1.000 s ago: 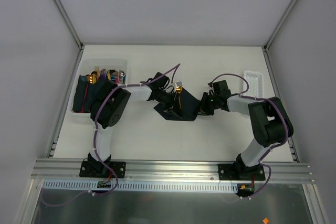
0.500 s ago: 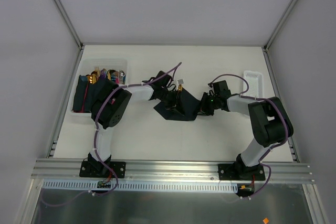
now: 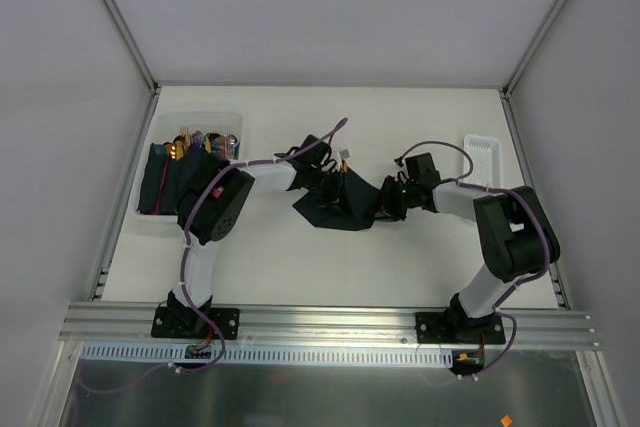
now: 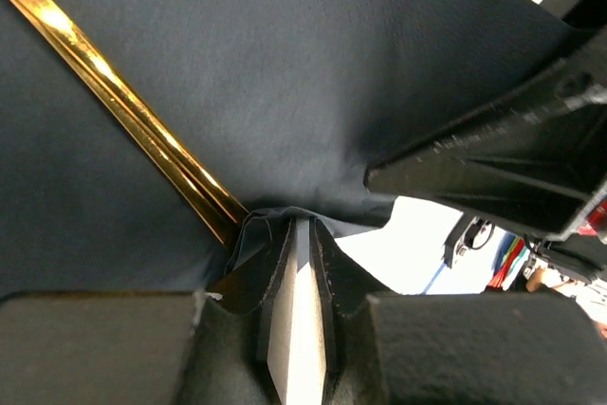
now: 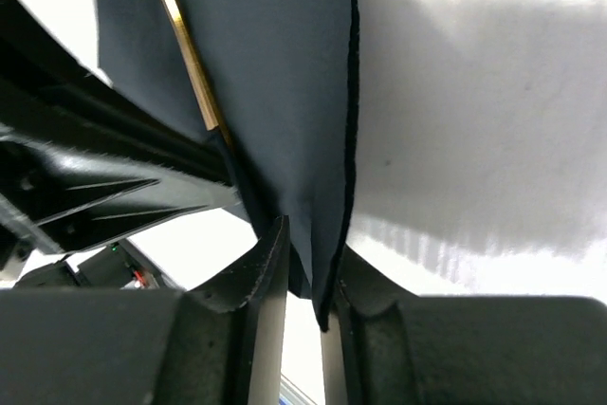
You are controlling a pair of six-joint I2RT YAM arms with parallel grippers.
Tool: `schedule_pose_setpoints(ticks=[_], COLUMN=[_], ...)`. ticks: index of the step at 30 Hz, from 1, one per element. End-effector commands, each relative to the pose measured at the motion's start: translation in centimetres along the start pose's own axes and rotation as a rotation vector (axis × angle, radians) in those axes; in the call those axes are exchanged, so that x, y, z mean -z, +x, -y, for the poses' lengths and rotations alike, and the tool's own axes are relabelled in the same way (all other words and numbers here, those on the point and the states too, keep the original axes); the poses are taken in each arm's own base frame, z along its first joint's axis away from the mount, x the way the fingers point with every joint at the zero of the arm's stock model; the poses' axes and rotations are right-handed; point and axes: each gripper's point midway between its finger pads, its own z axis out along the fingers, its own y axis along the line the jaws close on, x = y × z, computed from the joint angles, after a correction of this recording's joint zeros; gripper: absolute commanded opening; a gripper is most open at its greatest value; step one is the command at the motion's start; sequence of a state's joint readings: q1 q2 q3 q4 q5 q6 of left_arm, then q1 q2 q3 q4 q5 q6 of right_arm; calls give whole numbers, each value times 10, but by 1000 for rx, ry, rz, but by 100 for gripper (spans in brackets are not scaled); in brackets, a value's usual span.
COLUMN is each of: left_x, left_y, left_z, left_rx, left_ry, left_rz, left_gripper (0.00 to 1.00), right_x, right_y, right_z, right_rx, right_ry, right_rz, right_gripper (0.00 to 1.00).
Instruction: Place the utensils on the paper napkin and roll it up
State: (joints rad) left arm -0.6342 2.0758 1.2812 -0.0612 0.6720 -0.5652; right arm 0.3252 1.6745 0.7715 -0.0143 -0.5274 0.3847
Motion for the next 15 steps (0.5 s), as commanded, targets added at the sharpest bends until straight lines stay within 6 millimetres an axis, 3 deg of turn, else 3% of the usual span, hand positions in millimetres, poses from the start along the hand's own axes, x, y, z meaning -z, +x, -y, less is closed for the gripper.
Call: schedule_pose_setpoints(ticks=[1, 6, 15], left_x=[-1, -3, -6], left_y=[-7, -6, -4], left_z=[3, -5, -11], left_rx=[0, 10, 24], left_ry=[-23, -51, -67], left_rz=[16, 13, 2], left_gripper=[10, 9, 9], right_x=[13, 16, 10], right_y=[-3, -6, -4], right_z=[-28, -48, -64], right_rx=[44, 74, 71], right_ry=[-81, -150, -177], right_rz=[19, 29, 1], right_gripper=[21, 21, 18])
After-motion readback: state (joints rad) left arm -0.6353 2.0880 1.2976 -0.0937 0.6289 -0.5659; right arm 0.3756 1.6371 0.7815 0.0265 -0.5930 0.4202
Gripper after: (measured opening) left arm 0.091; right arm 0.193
